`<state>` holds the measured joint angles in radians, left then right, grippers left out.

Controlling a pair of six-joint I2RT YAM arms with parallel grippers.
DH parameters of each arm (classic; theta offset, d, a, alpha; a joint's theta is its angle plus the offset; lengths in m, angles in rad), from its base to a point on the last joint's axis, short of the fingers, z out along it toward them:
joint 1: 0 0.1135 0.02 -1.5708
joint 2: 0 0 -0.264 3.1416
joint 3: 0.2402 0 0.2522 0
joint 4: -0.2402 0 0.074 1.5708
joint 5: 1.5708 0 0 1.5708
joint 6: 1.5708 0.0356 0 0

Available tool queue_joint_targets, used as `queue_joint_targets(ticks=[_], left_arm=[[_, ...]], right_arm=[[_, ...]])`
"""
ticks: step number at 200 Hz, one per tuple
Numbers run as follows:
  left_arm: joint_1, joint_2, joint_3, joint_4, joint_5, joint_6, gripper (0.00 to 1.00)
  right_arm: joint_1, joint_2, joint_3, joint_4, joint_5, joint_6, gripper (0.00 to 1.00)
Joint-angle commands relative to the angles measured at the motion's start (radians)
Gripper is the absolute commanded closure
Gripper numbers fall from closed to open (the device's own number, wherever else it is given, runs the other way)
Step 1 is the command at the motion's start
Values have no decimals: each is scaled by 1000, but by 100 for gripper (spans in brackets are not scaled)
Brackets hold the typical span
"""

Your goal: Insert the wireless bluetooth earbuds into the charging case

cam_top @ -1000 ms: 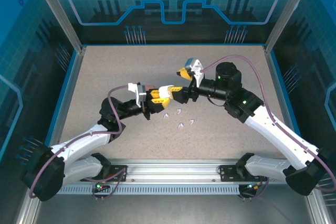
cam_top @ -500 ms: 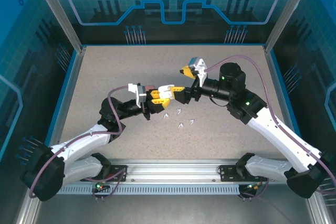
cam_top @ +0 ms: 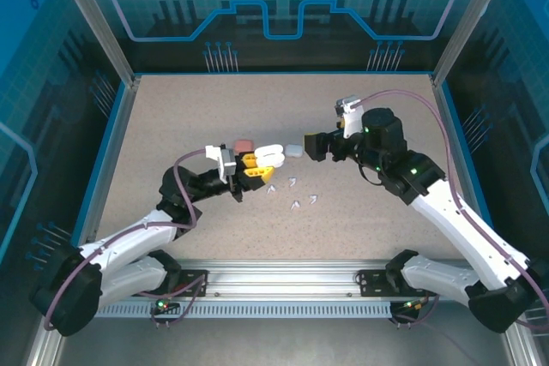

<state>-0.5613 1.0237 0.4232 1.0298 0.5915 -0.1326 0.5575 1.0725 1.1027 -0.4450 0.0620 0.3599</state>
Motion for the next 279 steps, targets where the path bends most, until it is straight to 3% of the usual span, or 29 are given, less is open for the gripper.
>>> queue_joint_targets(ticks=[1,31,64,83,140,161,183,254,279], left_arm=[[-7,-34,-16,21,-22,45,97],[-7,-47,-23,8,-27,56,97],[-8,-47,-30,13,-31,45,97],[-7,-42,-36,30,-31,29,97],[-7,-37,-51,50,-36,31,97],[-7,-36,-55,52,-37,28,97],[-7,-39,-60,57,-42,23,97],[-7,-37,-65,56,-52,29,97],[-6,-37,-66,57,-53,27,96]], right_arm=[[-36,67,-60,-155,47,202,0],[-41,191,-112,-177,14,366,2],[-36,349,-89,-234,-11,462,23],[-19,416,-74,-254,-7,493,30],[53,567,-4,-282,22,540,36],[64,624,25,-298,18,551,45],[73,668,41,-299,19,558,46],[93,743,60,-296,13,549,58],[95,757,63,-296,13,546,58]])
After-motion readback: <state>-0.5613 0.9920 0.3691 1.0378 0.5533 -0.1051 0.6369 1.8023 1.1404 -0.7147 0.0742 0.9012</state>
